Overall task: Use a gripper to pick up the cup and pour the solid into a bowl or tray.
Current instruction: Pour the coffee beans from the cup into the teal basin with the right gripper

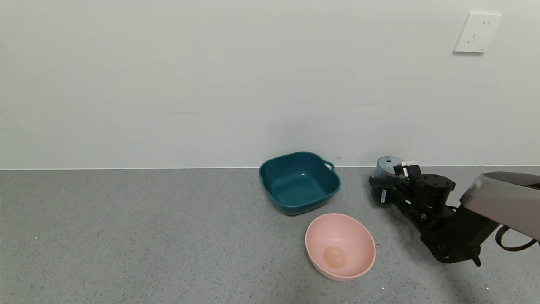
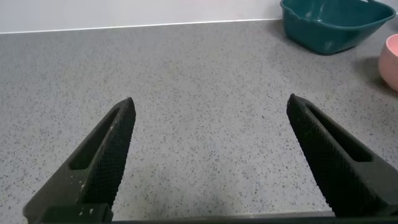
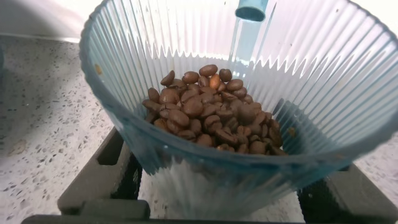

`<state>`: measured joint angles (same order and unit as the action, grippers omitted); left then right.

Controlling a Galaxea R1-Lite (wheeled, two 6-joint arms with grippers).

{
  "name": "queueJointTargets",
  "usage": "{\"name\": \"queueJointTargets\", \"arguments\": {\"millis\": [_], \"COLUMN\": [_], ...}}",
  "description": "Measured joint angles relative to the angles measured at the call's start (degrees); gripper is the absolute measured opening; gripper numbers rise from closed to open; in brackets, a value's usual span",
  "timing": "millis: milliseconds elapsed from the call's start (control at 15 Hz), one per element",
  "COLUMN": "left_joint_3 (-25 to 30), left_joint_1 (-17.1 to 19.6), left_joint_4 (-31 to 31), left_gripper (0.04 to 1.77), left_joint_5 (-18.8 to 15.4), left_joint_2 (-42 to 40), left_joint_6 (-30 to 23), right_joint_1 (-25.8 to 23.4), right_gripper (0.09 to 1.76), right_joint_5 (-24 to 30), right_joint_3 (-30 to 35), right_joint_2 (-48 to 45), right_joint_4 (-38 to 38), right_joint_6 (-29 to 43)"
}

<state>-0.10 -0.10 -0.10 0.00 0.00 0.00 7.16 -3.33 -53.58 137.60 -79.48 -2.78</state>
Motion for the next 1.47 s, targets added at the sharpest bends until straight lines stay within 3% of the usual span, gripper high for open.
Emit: {"name": "queueJointTargets", "arguments": {"millis": [467,800,1467], "left_joint_3": [0.02,0.0,0.0], "left_joint_1": [0.0,0.0,0.0], "left_joint_4": [0.0,-0.01,0.0], "left_gripper": [1.75,1.75,1.75], "left_joint_5": [0.0,0.0,0.0], "left_joint_2": [0.0,0.0,0.0], "left_joint_6": [0.0,0.0,0.0], "right_joint_1": [-0.22,0.09,5.99], "right_gripper": [1.37,1.37,1.37], "right_joint_5": [0.57,0.59,0.5], "right_joint_3": [-0.26,-5.71,-14.31], "right_joint_2": [-11.5,-20.39,-23.49], "right_joint_4": [15.42,32.71,43.44], "right_joint_6": [-0.05,-1.29,-16.87]}}
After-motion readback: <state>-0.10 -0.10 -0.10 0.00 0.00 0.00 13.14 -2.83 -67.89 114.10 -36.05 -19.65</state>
